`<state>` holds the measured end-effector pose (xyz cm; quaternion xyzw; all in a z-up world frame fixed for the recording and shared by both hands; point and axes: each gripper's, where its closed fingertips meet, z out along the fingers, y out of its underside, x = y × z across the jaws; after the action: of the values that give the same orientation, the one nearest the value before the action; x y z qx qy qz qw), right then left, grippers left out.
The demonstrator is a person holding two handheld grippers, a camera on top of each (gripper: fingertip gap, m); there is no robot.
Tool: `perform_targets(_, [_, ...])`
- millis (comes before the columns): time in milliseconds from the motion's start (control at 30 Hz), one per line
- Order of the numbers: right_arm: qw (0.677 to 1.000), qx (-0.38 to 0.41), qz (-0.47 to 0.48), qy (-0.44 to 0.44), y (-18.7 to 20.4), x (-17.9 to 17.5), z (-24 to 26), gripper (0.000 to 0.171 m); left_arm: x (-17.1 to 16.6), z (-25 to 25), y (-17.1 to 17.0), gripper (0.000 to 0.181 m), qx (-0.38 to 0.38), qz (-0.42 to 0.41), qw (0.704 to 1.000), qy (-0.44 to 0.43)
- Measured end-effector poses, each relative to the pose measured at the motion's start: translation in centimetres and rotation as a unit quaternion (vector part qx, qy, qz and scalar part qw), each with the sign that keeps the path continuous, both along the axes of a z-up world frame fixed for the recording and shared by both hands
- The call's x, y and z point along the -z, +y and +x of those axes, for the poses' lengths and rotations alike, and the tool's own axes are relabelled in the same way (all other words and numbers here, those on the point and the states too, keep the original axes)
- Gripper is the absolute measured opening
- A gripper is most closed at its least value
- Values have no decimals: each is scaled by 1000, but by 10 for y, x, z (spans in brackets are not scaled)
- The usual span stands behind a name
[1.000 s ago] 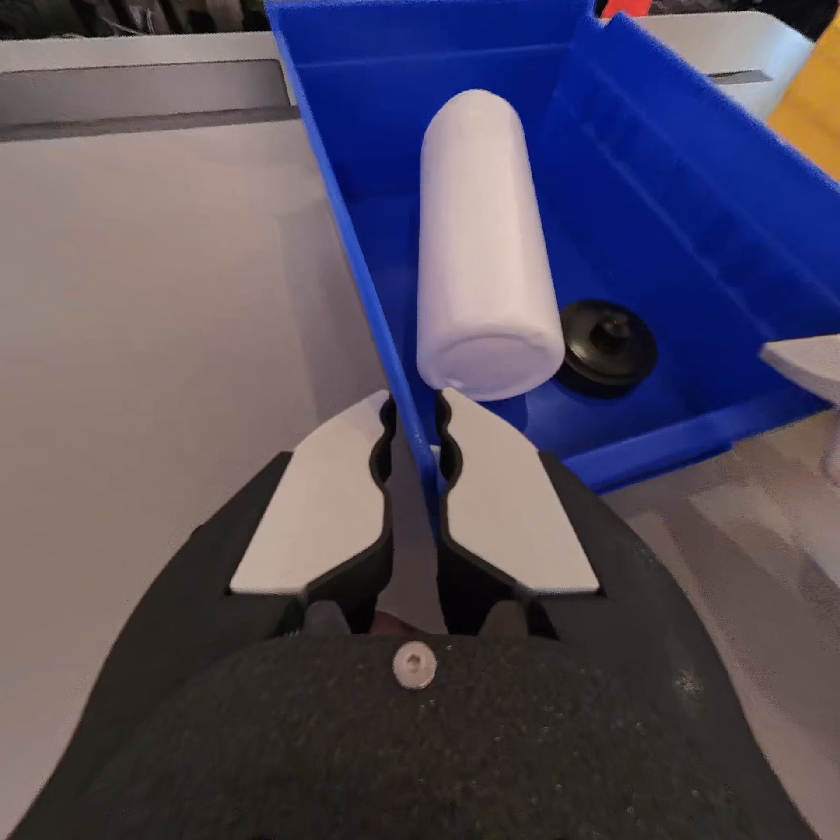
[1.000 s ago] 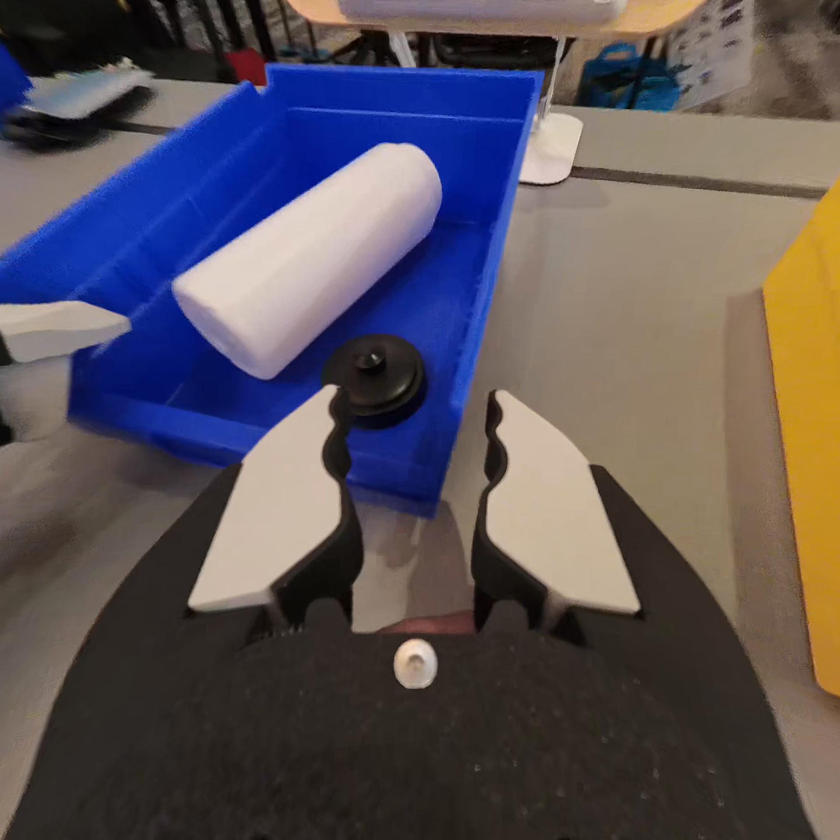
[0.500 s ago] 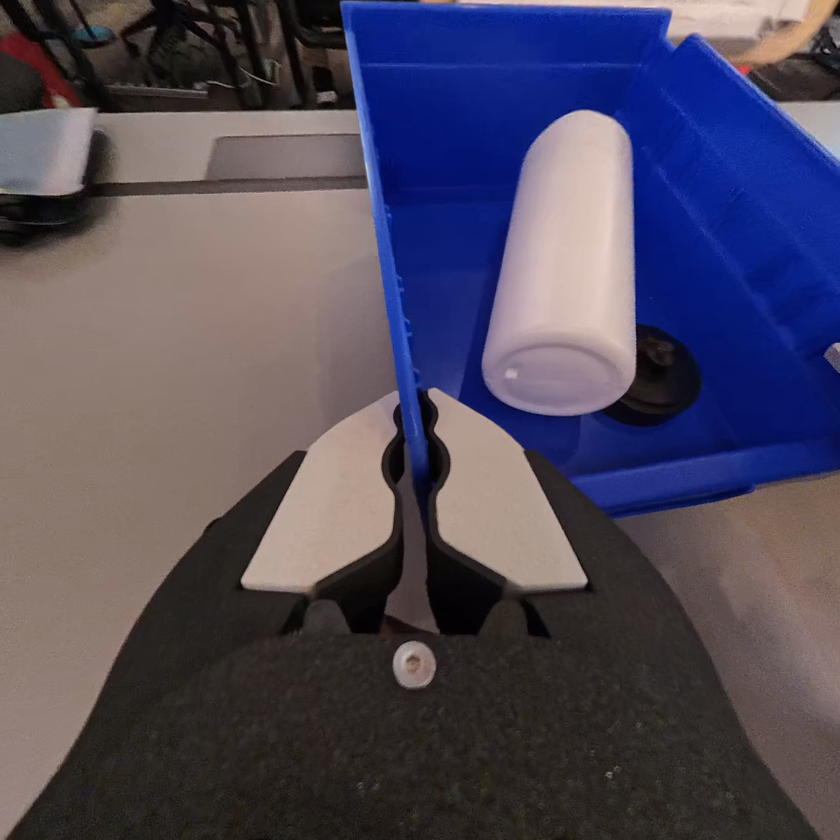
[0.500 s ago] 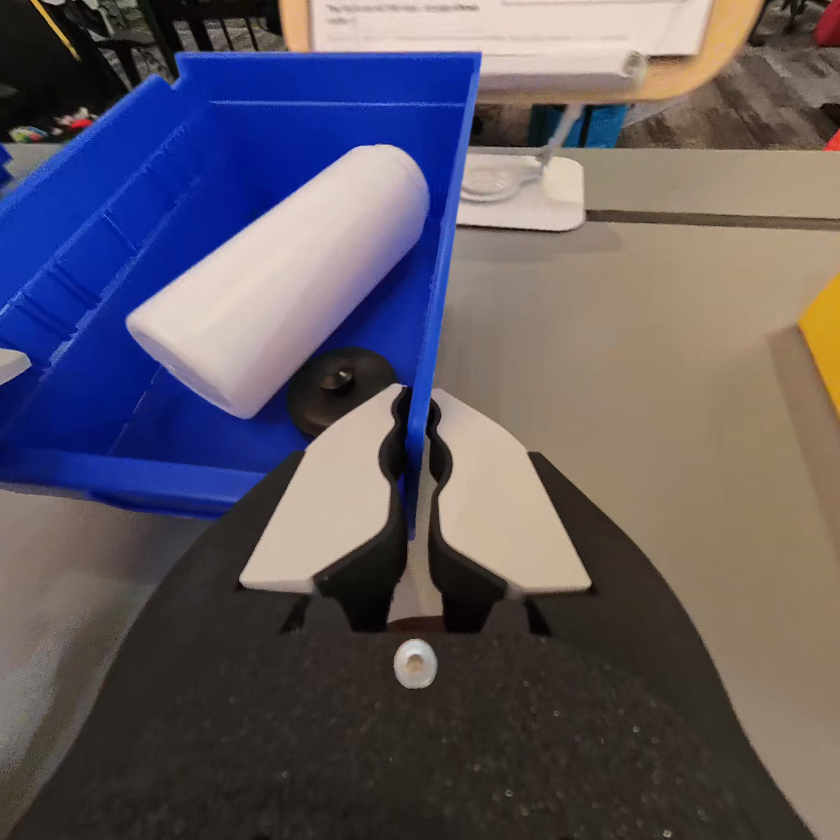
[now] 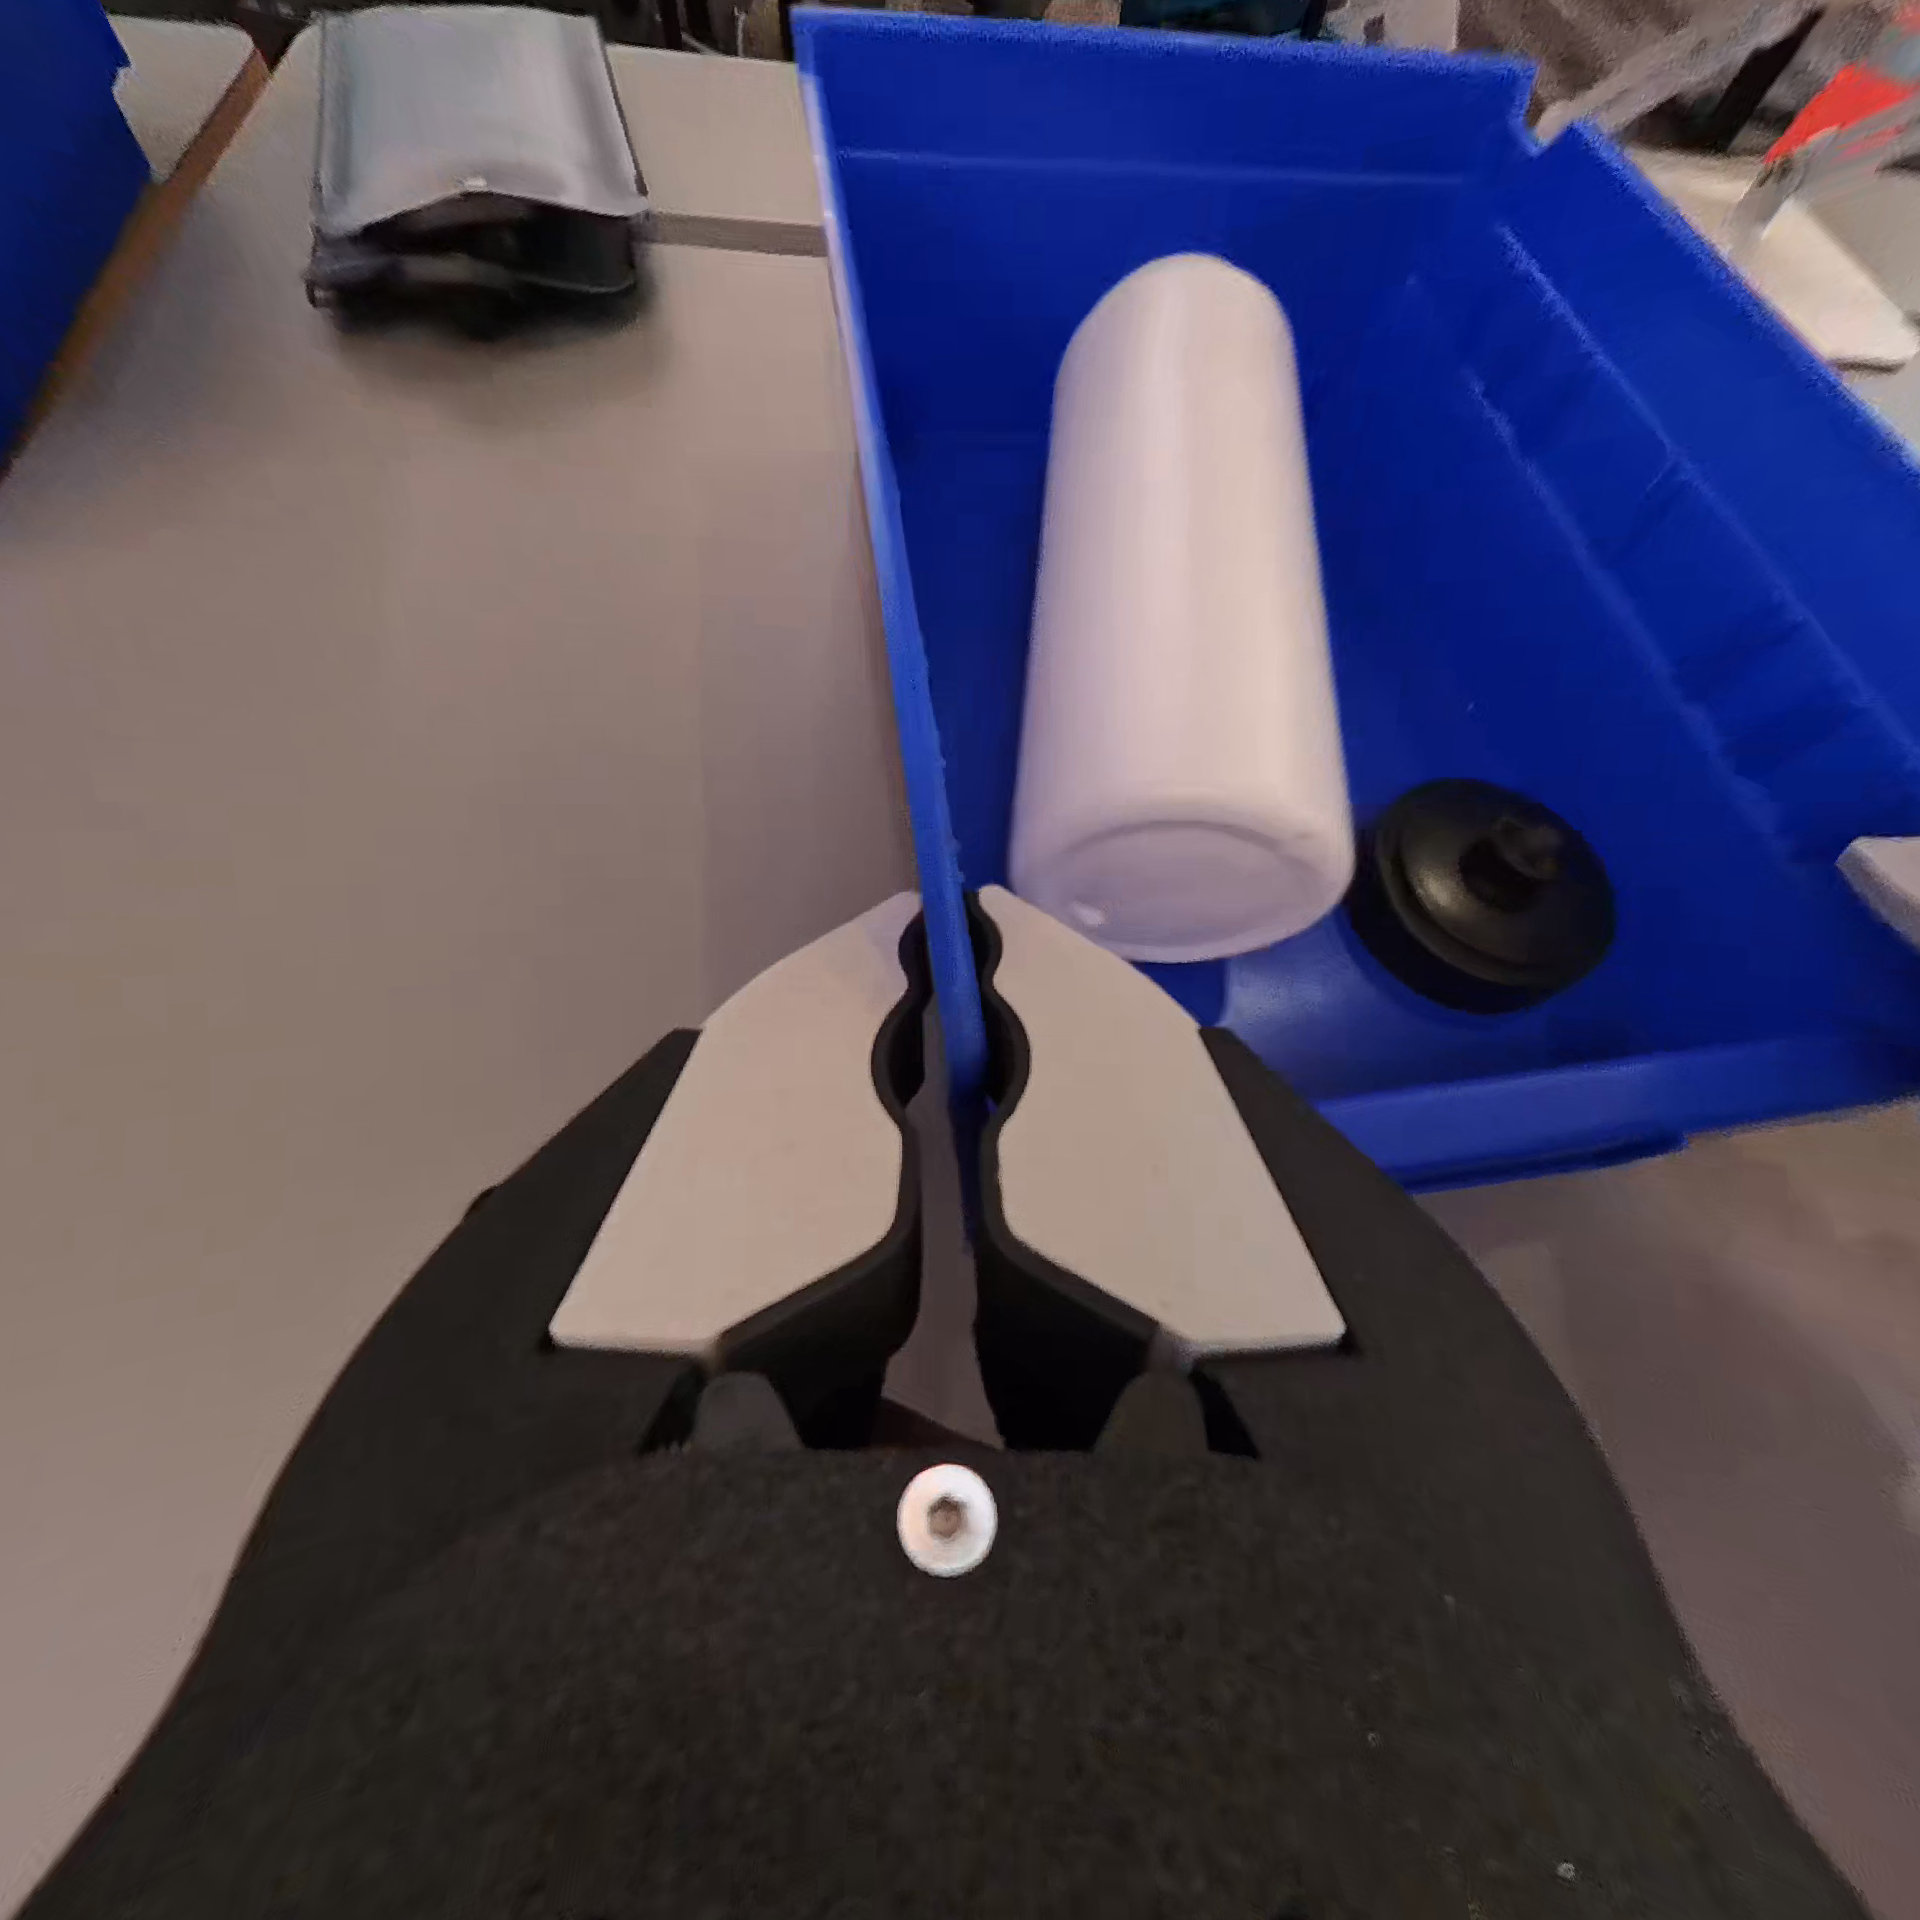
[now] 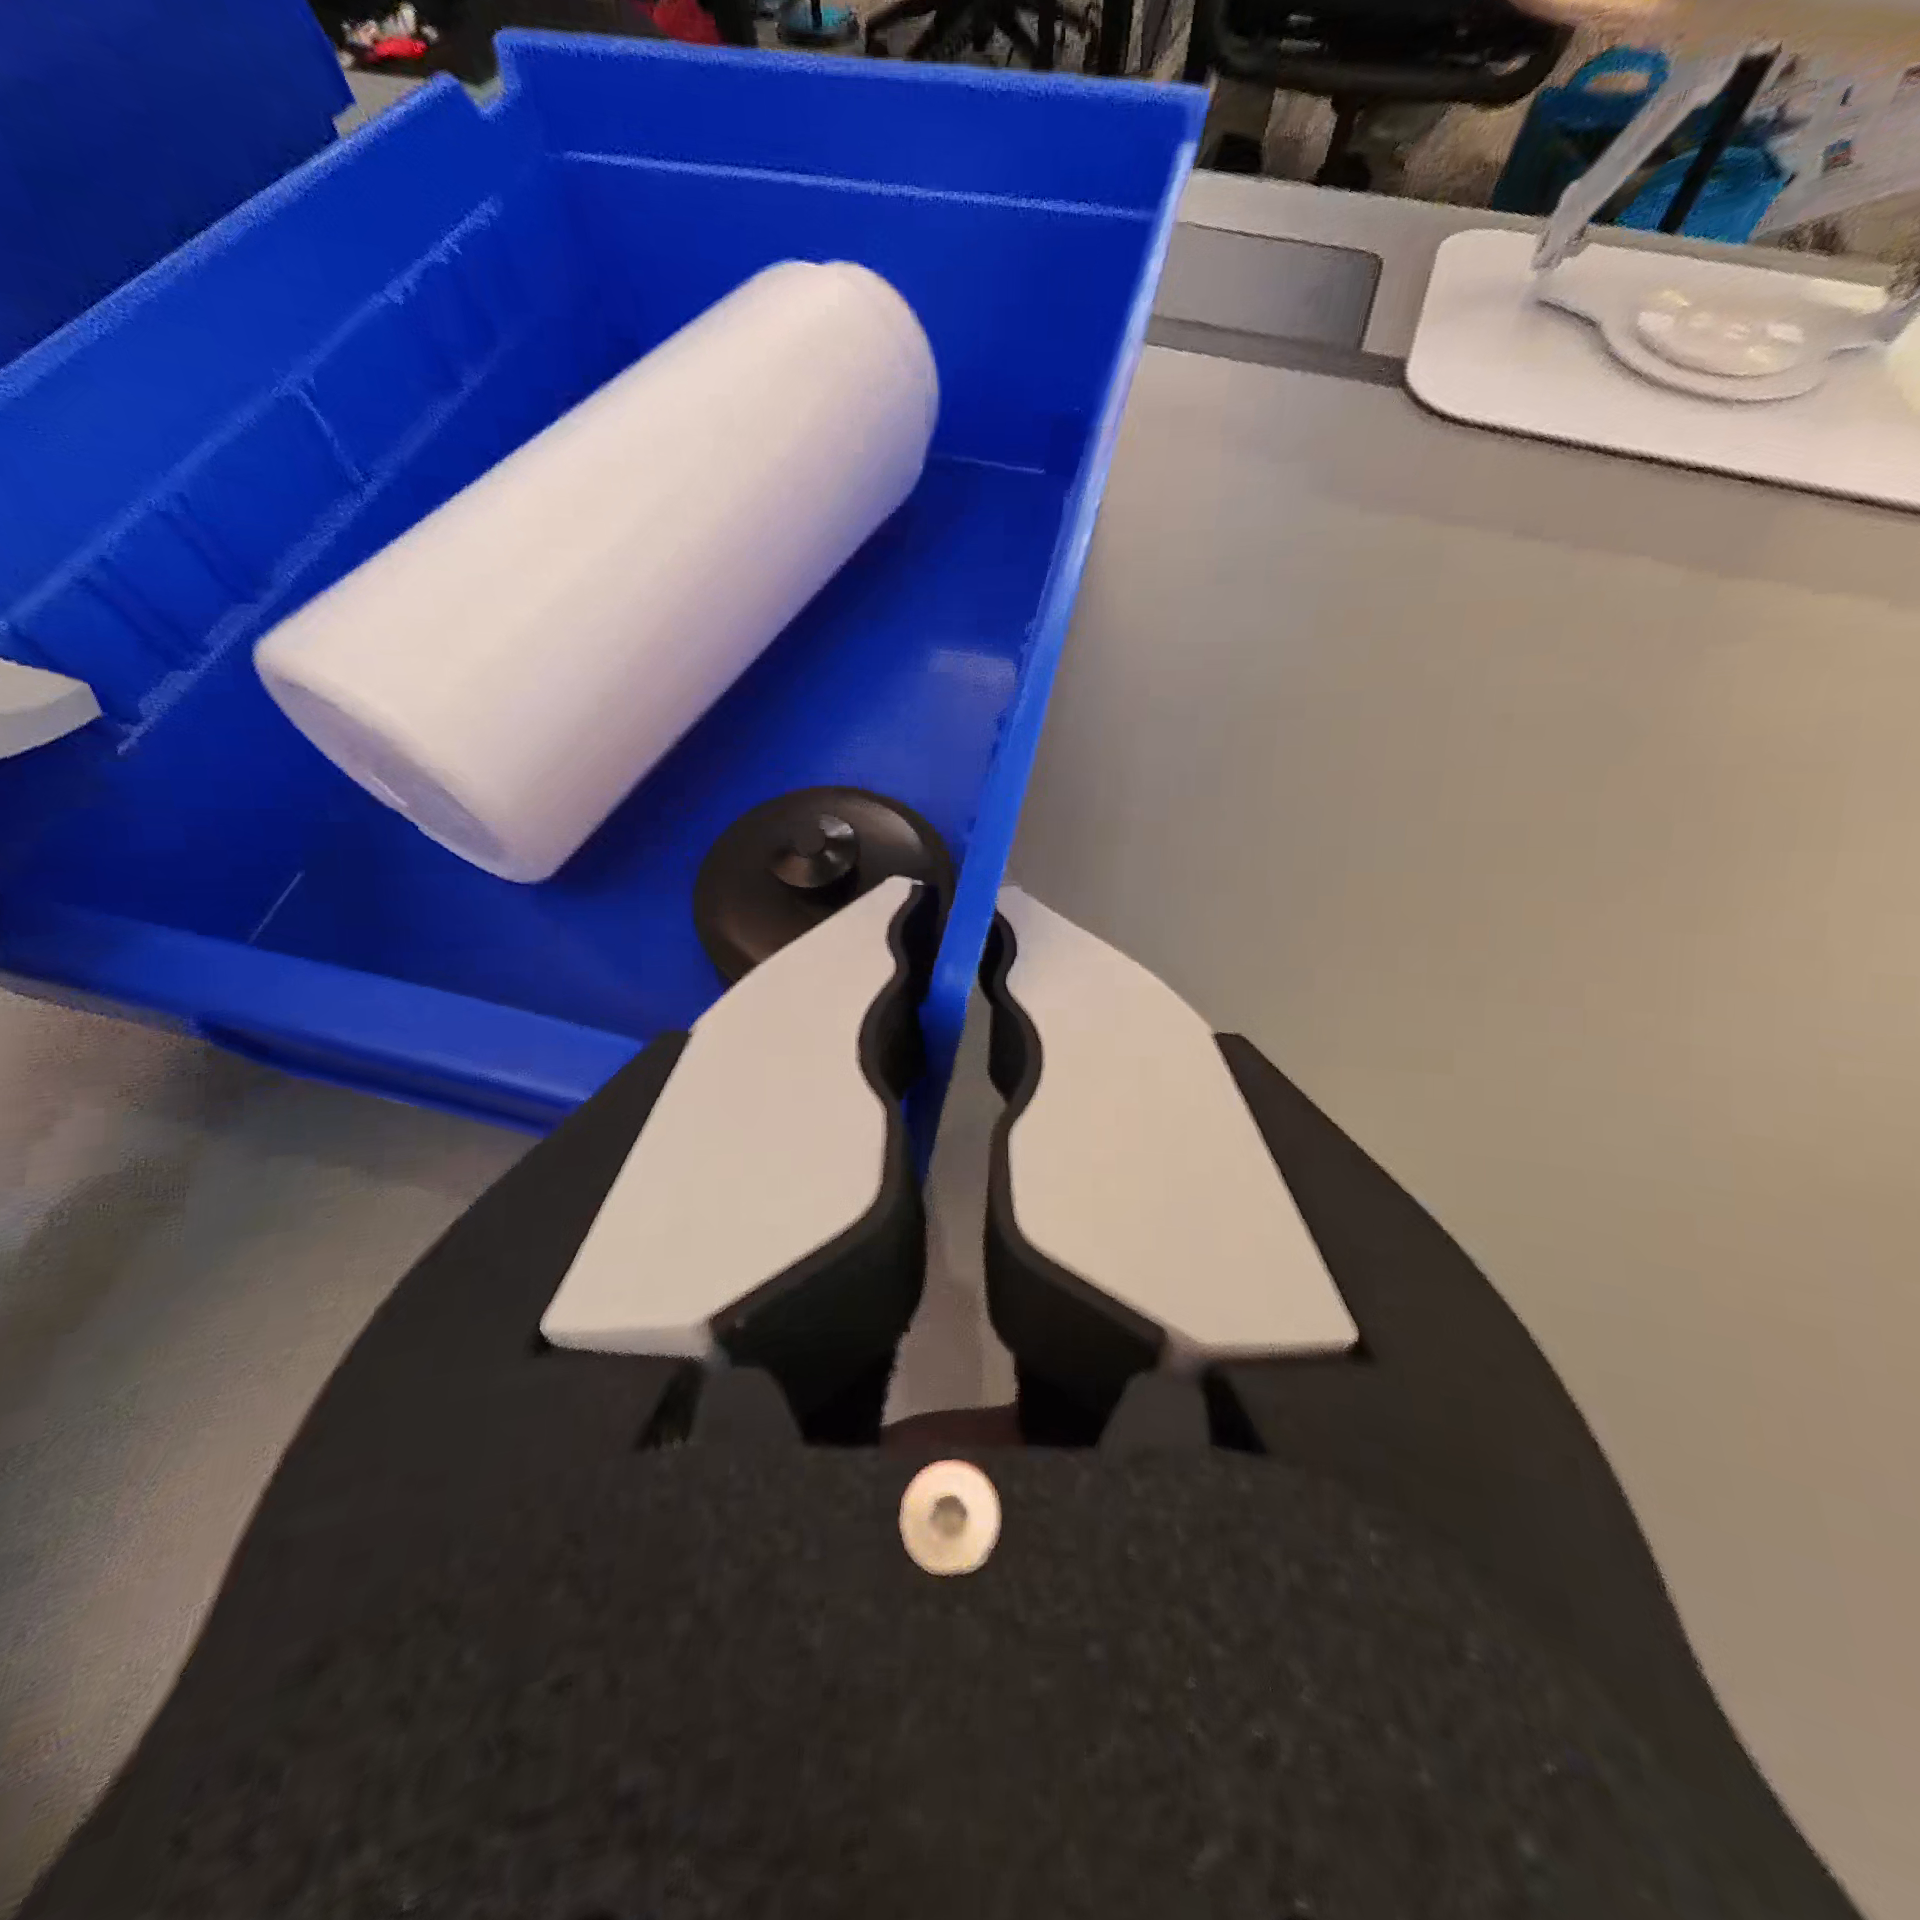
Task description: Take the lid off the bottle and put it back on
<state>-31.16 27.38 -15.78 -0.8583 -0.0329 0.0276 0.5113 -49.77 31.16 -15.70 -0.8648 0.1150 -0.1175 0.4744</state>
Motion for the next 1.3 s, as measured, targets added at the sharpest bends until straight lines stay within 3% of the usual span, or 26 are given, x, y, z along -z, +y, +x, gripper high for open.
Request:
perform_targets(300, [997,-56,-27,46,-4,3,-7,15,0,-2,4,5,-15,-3,1000,-5])
perform_targets(433, [989,-109,-42,93,-36,-8,-4,18,2,-12,5,28,-36,-21,999,-11])
perform_targets(533, [983,-152,-1,105,-67,-32,16,26,-12,-17,-2,33,-57,-9,998,4])
perform_targets(700, [985,-142,66,77,-103,-71,107,29,-74,7,-29,33,-41,70,996,27])
perform_targets(833, [990,-67,105,66,-141,-84,212,30,-104,99,-80,40,76,62,994,-50])
perform_targets(933, [991,-55,109,60,-183,-71,274,38,-89,170,-127,44,169,47,982,-68])
perform_targets(1100, [993,56,104,14,-236,-37,381,47,-27,242,-169,48,189,-21,972,-141])
perform_targets(1167, [990,84,116,5,-246,-39,407,48,-5,254,-180,48,199,-39,972,-116])
perform_targets(1300, [983,96,158,5,-243,-54,420,47,-4,258,-171,49,218,31,975,-23])
